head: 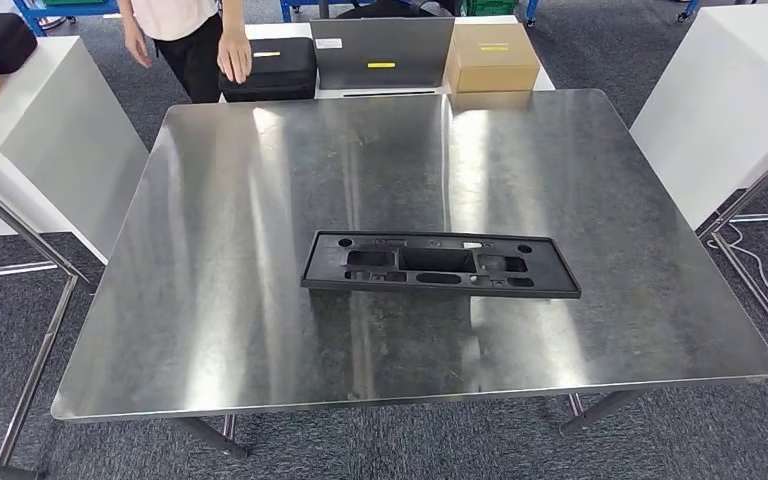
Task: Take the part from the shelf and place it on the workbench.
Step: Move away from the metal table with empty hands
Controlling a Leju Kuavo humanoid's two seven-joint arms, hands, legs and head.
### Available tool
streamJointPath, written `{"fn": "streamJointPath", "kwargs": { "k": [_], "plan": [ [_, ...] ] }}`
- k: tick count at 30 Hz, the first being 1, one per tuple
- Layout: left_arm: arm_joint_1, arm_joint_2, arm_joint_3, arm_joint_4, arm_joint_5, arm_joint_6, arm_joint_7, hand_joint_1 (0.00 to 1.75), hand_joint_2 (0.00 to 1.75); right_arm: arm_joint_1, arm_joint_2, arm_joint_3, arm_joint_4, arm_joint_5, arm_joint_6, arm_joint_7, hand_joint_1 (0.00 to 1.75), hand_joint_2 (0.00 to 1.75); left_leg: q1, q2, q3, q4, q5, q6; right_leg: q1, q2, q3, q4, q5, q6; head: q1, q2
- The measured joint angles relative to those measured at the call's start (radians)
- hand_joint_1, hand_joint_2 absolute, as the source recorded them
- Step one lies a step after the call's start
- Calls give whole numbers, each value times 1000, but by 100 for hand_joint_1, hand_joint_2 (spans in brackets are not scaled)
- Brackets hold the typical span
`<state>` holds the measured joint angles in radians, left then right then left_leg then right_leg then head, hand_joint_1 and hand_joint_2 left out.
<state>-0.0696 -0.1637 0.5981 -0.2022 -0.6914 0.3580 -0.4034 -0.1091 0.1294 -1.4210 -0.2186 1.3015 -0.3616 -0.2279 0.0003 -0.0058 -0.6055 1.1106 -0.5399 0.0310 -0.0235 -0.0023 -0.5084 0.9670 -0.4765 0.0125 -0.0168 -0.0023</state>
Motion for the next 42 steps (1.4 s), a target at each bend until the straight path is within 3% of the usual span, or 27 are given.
{"fn": "streamJointPath", "kwargs": {
  "k": [2, 3, 4, 6, 8, 10, 13, 15, 17, 18, 19, 20, 22, 24, 26, 28, 30, 32, 33, 34, 35, 38, 40, 42],
  "plan": [
    [1, 0, 0, 0, 1, 0, -1, 0, 0, 1, -1, 0, 0, 1, 0, 0, 0, 175, 8, 1, -57, 130, -64, -12, 0, -1, -1, 0, 1, -4, -3, 0],
    [2, 0, 1, 0, 2, 0, -1, 0, 0, 1, 0, 0, 0, 1, 0, 0, 0, 175, 13, 2, -75, 170, -75, -17, 0, -1, -2, 1, 0, -4, -3, 0],
    [2, 0, 1, 0, 2, 0, -2, 0, 0, 1, 0, 0, 0, 1, 0, 0, 0, 175, 17, 2, -76, 175, -65, -21, -1, -1, -1, 2, 0, -3, -3, 0],
    [2, 1, 2, 0, 4, 1, -4, 0, 0, 1, 2, 0, 1, 1, 0, 0, 0, 175, 27, 3, -23, 70, -1, -29, -6, 1, 1, 6, -2, 1, -3, 0],
    [0, 1, 2, 0, 5, 1, -5, 0, 0, 0, 2, 0, 1, 1, 0, 0, 0, 175, 30, 0, 36, -50, 43, -31, -3, 2, -2, 13, -8, 12, -4, 0],
    [-1, 0, 2, 0, 5, 2, -6, 0, 0, 0, 1, 0, 1, 1, 0, 0, 0, 175, 23, -5, 49, -83, 46, -22, 3, 2, -7, 15, -9, 26, -4, 0],
    [0, 0, 2, 0, 3, 3, -10, 0, 0, 0, 1, 0, 2, -6, 0, 0, 0, 175, 15, -4, 44, -89, 58, 7, 1, 2, -18, 26, -15, 45, -4, 0],
    [-2, 0, 2, 0, -3, 2, -11, 0, 0, 0, 2, 0, 2, -12, -2, 0, 0, 175, 15, -1, 38, -95, 68, 25, -3, 2, -56, 104, -62, 43, -2, 0],
    [-2, 0, 2, 0, -7, 2, -11, 0, 0, 1, 4, 0, 2, -15, -3, 0, 0, 175, 11, 1, 31, -94, 72, 33, -1, 2, -116, 240, -125, 37, 0, 0],
    [-2, 0, 2, 0, -8, 2, -11, 0, 0, 2, 4, 0, 2, -15, -4, 0, 0, 175, 8, 2, 27, -94, 75, 35, 0, 2, -137, 290, -143, 38, -1, 0],
    [-2, 0, 2, 0, -9, 2, -10, 0, 0, 3, 5, 0, 2, -16, -4, 0, 0, 175, 5, 2, 24, -94, 77, 37, 1, 2, -140, 305, -145, 42, -1, 0],
    [-2, 0, 2, 0, -9, 2, -10, 0, 0, 4, 5, 0, 2, -16, -5, 0, 0, 175, 3, 2, 22, -94, 79, 38, 3, 2, -121, 278, -131, 47, -1, 0],
    [-2, 0, 2, 0, -9, 3, -9, 0, 0, 3, 4, 0, 2, -16, -5, 0, 0, 175, 0, 1, 21, -94, 83, 35, 6, 2, -39, 134, -83, 50, 0, 0],
    [-3, -1, 2, 0, -9, 3, -9, 0, 0, 1, 4, 0, 2, -16, -6, 0, 0, 175, -4, 1, 22, -93, 87, 28, 14, 2, 15, 24, -46, 39, -1, 0],
    [-3, -1, 2, 0, -9, 3, -9, 0, 0, 1, 4, 0, 2, -15, -6, 0, 0, 175, -5, 2, 22, -93, 91, 18, 23, 3, 18, 5, -34, 25, -3, 0],
    [-3, -1, 2, 0, -9, 6, -9, 0, 0, 1, 6, 0, 3, -15, -6, 0, 0, 175, -2, 2, 17, -87, 87, 7, 14, 2, 19, -1, -23, 12, -2, 0],
    [-3, 0, 2, 0, -9, 8, -9, 0, 0, 1, 7, 0, 3, -15, -6, 0, 0, 175, 2, 1, -9, -24, 34, -5, 2, -1, 17, -6, -9, -4, -4, 0],
    [-3, 1, 2, 0, -9, 10, -9, 0, 0, 2, 7, 0, 3, -16, -6, -1, 0, 175, 9, 2, -58, 103, -48, -18, 2, -4, 7, -5, 0, -11, -7, 0],
    [-3, 1, 2, 0, -9, 10, -9, 0, 0, 3, 8, 0, 3, -17, -5, -1, 0, 175, 12, 2, -77, 159, -73, -24, 2, -5, 1, -4, 3, -10, -6, 0],
    [-3, 2, 2, 0, -9, 10, -9, 0, 0, 4, 8, 0, 3, -19, -3, -2, 0, 175, 16, 2, -82, 186, -79, -29, 1, -6, -3, -2, 5, -9, -7, 0],
    [-2, 2, 2, 0, -9, 11, -9, 0, 0, 5, 9, 0, 3, -21, 2, -4, 0, 175, 21, 3, -67, 173, -65, -34, 0, -6, -6, 0, 7, -8, -6, 0],
    [-4, 4, 2, 0, -9, 12, -11, 0, 0, 5, 9, 0, 4, -31, 24, -9, 0, 175, 33, 2, 44, -15, 11, -42, -2, -5, -17, 18, 5, 2, -8, 0],
    [-5, 3, 2, 0, -9, 12, -12, 0, 0, 4, 8, 0, 4, -35, 39, -11, 0, 175, 30, -2, 74, -78, 22, -32, 5, -4, -28, 27, 5, 16, -7, 0],
    [-5, 4, 3, 0, -8, 12, -13, 0, 0, 4, 8, 0, 4, -36, 49, -13, 0, 175, 22, -4, 66, -80, 28, -11, 9, -4, -34, 25, 12, 32, -4, 0]
  ]
}}
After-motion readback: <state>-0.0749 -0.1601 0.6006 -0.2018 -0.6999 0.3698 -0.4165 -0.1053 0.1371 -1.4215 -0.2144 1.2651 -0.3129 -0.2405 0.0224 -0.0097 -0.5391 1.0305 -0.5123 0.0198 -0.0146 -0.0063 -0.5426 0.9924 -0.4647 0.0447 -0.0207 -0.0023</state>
